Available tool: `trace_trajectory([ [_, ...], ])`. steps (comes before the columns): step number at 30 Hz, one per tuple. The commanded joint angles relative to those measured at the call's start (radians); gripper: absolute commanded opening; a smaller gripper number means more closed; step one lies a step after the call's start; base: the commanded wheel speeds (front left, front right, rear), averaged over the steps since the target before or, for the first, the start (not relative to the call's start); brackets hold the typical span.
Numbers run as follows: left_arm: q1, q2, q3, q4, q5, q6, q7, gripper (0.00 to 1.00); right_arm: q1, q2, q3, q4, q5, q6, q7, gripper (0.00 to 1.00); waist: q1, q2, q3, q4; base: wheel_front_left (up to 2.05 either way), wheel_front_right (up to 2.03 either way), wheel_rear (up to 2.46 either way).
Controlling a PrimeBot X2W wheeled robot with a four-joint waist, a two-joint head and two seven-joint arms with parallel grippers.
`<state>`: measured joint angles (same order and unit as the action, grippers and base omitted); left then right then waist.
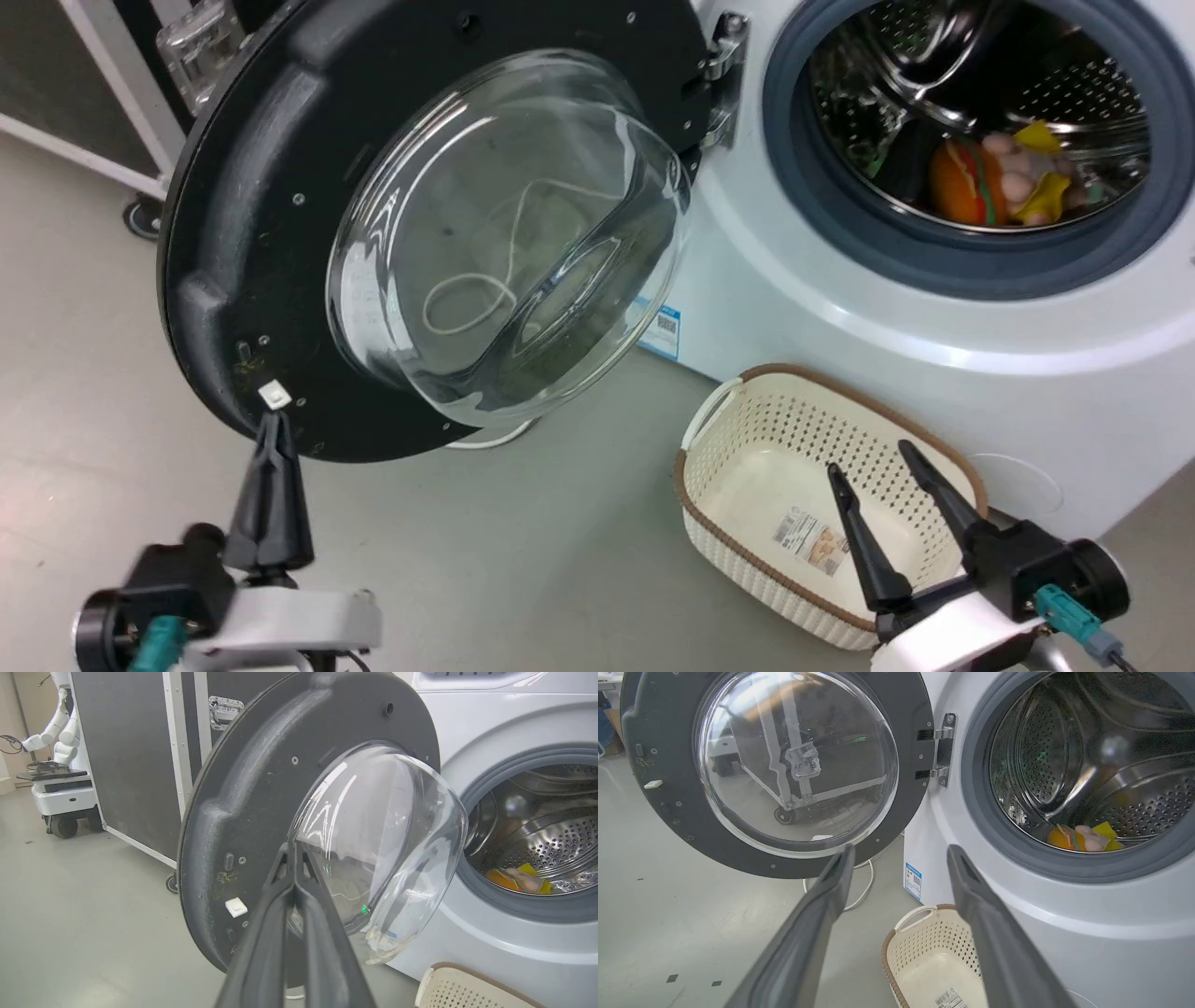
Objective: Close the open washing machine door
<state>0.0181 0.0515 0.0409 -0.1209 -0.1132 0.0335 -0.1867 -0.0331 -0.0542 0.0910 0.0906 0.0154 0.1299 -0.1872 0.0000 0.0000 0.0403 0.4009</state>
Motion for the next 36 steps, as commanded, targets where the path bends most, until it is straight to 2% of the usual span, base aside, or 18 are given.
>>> trace_trajectory([
  [1,-0.021,0.002,0.019,-0.009,-0.029,-0.021,-0.011,0.0,0.004,0.003,-0.009,-0.005,-0.006,0.001,-0.01,1.0,0.0,0.0,0.015,0.012,0.0,0.0,0.0],
  [5,-0.087,0.022,0.066,-0.029,-0.088,-0.068,-0.019,0.0,0.015,0.003,-0.036,-0.024,-0.011,0.001,-0.019,1.0,0.0,0.0,0.048,0.031,0.0,0.0,0.0],
  [7,-0.135,0.046,0.091,-0.015,-0.13,-0.086,-0.016,0.0,0.024,0.003,-0.047,-0.033,-0.016,0.001,-0.023,1.0,0.0,0.0,0.063,0.04,0.0,0.0,0.0],
  [10,-0.23,0.102,0.144,0.017,-0.213,-0.101,0.046,0.0,0.033,0.003,-0.057,-0.049,-0.026,0.001,-0.029,1.0,0.0,0.0,0.093,0.044,0.0,0.0,0.0],
  [14,-0.384,0.149,0.267,0.094,-0.413,-0.083,0.168,0.0,0.022,-0.006,-0.063,-0.061,-0.033,0.001,-0.038,1.0,0.0,0.0,0.134,0.037,0.0,0.0,0.0],
  [20,-0.598,0.248,0.392,0.323,-0.667,-0.05,0.375,0.0,-0.008,-0.014,-0.076,-0.067,-0.029,0.001,-0.05,1.0,0.0,0.0,0.182,0.029,0.0,0.0,0.0],
  [27,-0.763,0.264,0.476,0.525,-0.932,0.003,0.608,0.0,-0.029,-0.018,-0.074,-0.066,-0.024,0.001,-0.065,1.0,0.0,0.0,0.221,0.029,0.0,0.0,0.0],
  [32,-0.8,0.267,0.47,0.589,-1.056,-0.013,0.789,0.0,-0.046,-0.02,-0.076,-0.067,-0.024,0.001,-0.075,1.0,0.0,0.0,0.236,0.032,0.0,0.0,0.0],
  [36,-0.78,0.264,0.452,0.586,-1.086,-0.035,0.866,0.0,-0.049,-0.023,-0.08,-0.065,-0.023,0.001,-0.075,1.0,0.0,0.0,0.233,0.026,0.0,0.0,0.0],
])
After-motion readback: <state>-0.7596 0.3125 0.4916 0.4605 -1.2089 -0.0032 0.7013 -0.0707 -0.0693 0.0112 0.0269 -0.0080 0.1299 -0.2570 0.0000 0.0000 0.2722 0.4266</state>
